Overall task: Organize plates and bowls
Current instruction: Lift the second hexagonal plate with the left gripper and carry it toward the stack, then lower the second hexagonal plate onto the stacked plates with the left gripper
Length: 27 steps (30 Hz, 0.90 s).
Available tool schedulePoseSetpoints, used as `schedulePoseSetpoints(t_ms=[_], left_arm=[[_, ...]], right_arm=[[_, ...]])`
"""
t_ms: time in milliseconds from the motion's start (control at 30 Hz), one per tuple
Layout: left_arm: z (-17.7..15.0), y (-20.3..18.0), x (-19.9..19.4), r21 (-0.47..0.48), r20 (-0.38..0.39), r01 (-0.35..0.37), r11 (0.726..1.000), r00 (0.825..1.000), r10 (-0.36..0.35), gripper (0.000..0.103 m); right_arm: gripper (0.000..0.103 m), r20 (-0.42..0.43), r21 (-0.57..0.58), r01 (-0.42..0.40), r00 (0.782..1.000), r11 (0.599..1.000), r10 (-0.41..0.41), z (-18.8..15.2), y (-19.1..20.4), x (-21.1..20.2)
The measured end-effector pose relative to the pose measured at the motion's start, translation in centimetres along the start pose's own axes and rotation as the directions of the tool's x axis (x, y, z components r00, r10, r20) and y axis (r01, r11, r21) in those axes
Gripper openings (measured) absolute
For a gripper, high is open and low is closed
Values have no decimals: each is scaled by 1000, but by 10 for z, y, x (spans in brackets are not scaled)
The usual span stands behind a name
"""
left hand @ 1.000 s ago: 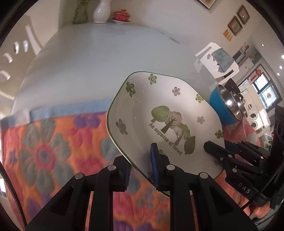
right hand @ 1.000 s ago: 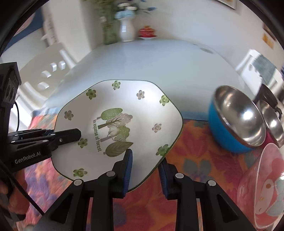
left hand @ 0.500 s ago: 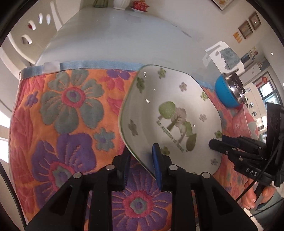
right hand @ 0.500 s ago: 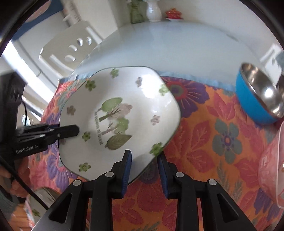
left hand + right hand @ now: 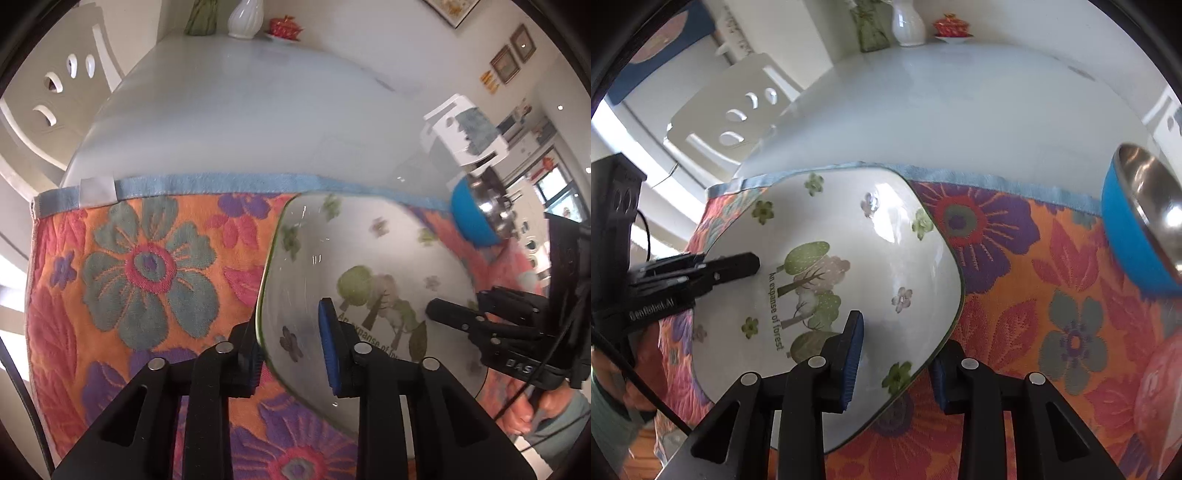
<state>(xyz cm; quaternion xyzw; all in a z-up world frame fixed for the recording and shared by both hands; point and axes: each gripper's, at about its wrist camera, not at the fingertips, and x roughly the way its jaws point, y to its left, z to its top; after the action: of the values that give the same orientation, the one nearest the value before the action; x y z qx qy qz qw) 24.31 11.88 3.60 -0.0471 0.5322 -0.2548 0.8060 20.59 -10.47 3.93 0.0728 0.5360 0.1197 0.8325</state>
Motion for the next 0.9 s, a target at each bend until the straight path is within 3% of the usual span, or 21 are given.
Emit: schedulePoseSetpoints(t_ms=[133,333,567,733,900], left_arm=[[-4,-15,-31,60,56,-48,997,997,45,20],[-19,-27,-82,51,127,-59,997,991,52,20],[-52,-50,-139,39,198,-81,996,978,71,20],[-99,-63,-163,32,199,-81,996,977,73,20],[-160,-73,-170,11,143,-73,997,987,71,20]], right_arm=[[30,10,-53,29,1000,998,-28,-1,10,-17],[30,66,-98,7,998,995,0,-11,30,-55],[30,137,-142,-7,990,990,27,-45,64,-115],[30,147,-151,-12,988,988,35,-84,82,-144],[30,79,-159,-20,996,987,33,-147,101,-156]])
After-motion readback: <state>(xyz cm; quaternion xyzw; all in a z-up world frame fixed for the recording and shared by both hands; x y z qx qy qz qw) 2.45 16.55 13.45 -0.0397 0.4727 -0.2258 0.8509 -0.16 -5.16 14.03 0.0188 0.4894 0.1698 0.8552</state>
